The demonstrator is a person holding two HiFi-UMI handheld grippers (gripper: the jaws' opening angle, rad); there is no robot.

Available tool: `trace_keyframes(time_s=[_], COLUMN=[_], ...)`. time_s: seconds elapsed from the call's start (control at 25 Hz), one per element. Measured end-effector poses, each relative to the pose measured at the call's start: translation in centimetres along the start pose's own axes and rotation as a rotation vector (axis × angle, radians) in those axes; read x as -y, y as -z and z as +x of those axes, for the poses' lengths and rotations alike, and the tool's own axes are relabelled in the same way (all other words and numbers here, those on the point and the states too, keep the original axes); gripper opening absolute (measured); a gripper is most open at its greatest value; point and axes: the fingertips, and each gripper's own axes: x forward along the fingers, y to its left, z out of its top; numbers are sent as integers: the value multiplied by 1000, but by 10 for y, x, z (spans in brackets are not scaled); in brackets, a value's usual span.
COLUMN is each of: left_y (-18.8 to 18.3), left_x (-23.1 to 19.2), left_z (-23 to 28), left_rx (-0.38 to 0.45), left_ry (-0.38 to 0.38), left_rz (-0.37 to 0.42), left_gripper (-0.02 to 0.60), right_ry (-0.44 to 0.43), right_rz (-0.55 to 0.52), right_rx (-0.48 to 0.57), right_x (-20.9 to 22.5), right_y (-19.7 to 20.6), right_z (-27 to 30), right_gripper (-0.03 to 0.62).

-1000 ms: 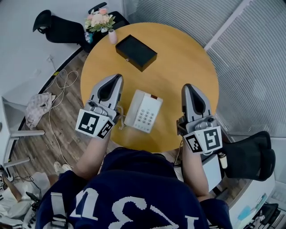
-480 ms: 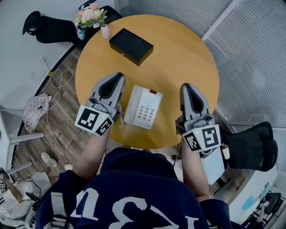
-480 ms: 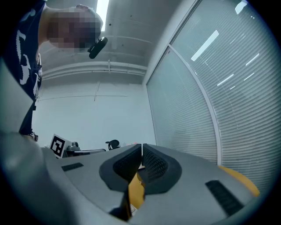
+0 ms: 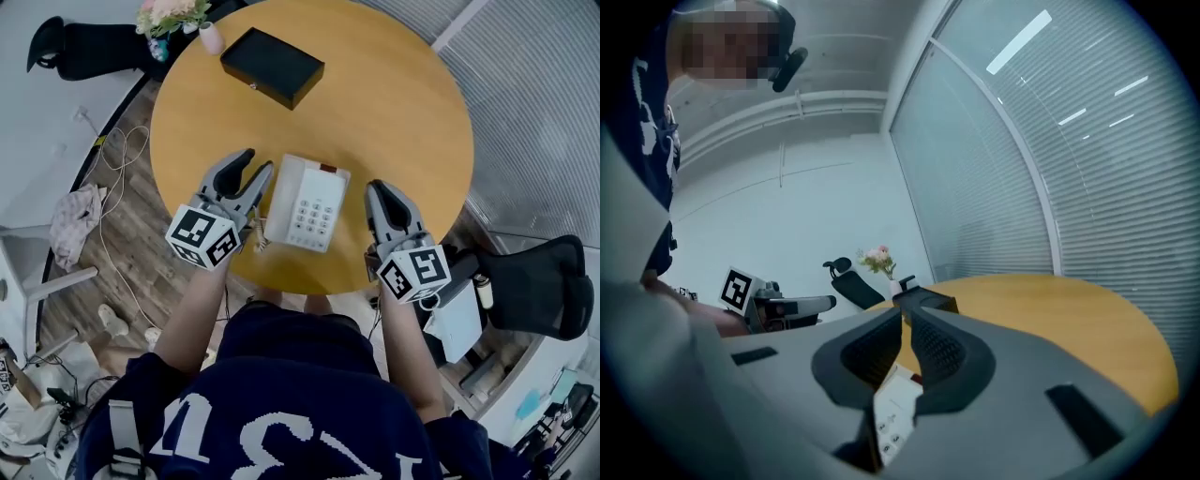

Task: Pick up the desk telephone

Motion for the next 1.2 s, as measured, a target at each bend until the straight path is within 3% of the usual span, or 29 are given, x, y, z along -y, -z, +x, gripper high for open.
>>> trace_keyframes(time_s=[0.12, 0.24, 0.4, 0.52, 0.84, 1.0, 1.2], left_y=[34, 69, 111, 130, 157, 164, 179], left_x=[-9, -8, -1, -2, 9, 9, 11], left_z=[5, 10, 16, 19, 24, 28, 38], left_rx=[-83, -166, -242, -271, -359, -368, -477], left_ry=[18, 66, 148, 147, 137, 145, 159], left_rz=[-44, -116, -318, -429, -419, -460, -434], left_gripper=[200, 239, 272, 298, 330, 333, 336], right_ry=[-1, -5, -26, -36, -43, -67, -104], right_rz=[22, 66, 191, 263, 354, 384, 410], right_rx=[-73, -140, -217, -290, -360, -371, -398], right_x=[6, 9, 3, -1, 5, 4, -2], right_y=[33, 68, 115, 147, 182, 187, 196], right_z=[6, 13, 24, 28, 30, 35, 40], right_gripper=[39, 120, 160, 225, 252, 259, 261])
